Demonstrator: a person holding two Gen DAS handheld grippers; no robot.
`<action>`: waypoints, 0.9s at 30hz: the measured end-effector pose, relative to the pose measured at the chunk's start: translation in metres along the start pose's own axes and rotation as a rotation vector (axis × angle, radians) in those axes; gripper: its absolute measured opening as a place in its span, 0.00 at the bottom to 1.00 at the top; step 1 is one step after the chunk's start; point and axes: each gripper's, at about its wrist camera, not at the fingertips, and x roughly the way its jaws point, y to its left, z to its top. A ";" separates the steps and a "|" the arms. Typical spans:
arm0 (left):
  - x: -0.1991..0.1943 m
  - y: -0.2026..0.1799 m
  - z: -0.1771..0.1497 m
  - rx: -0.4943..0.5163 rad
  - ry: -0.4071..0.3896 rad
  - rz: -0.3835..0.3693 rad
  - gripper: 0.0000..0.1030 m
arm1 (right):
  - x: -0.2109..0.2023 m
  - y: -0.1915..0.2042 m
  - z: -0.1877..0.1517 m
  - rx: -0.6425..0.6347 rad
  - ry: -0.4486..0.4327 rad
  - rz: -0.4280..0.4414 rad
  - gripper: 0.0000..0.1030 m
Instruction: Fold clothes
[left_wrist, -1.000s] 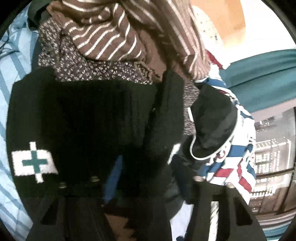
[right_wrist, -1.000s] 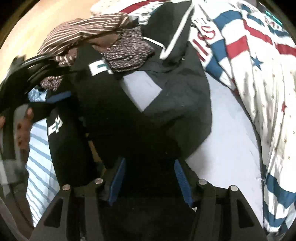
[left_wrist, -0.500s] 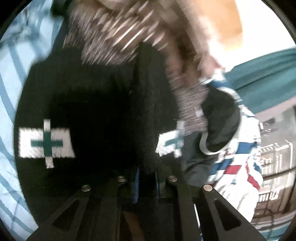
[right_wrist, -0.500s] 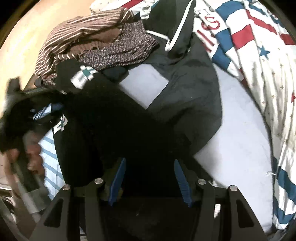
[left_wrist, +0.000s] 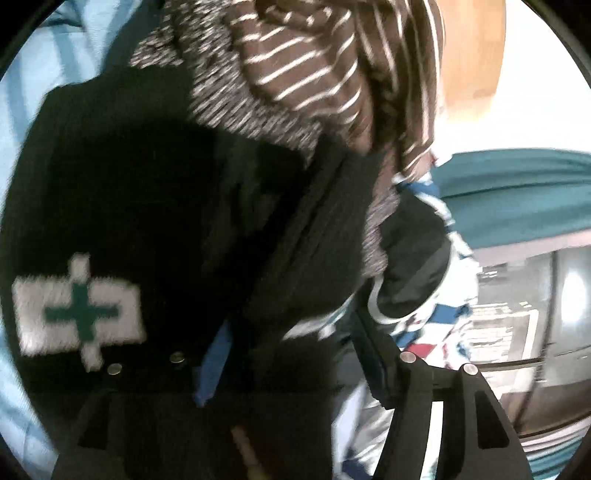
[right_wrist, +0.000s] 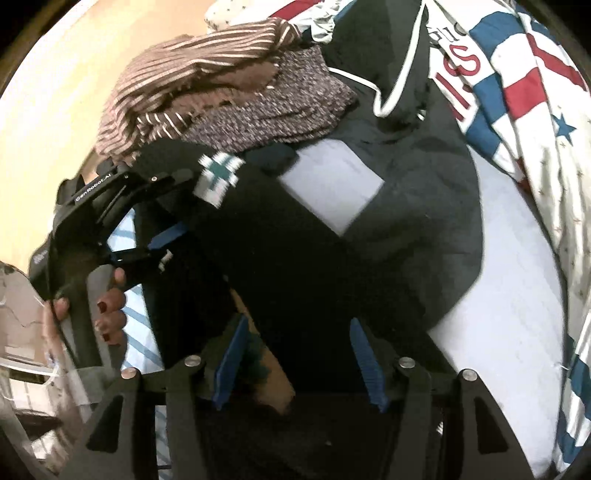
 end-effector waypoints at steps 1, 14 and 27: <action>0.002 -0.002 0.005 -0.015 0.009 -0.029 0.63 | 0.002 0.000 0.001 0.007 0.002 0.012 0.61; 0.031 -0.048 0.055 0.044 -0.048 -0.024 0.56 | 0.021 -0.007 0.004 0.063 0.049 0.026 0.61; 0.030 -0.036 0.077 -0.001 0.008 -0.233 0.69 | 0.045 0.080 0.062 -0.311 -0.101 -0.093 0.59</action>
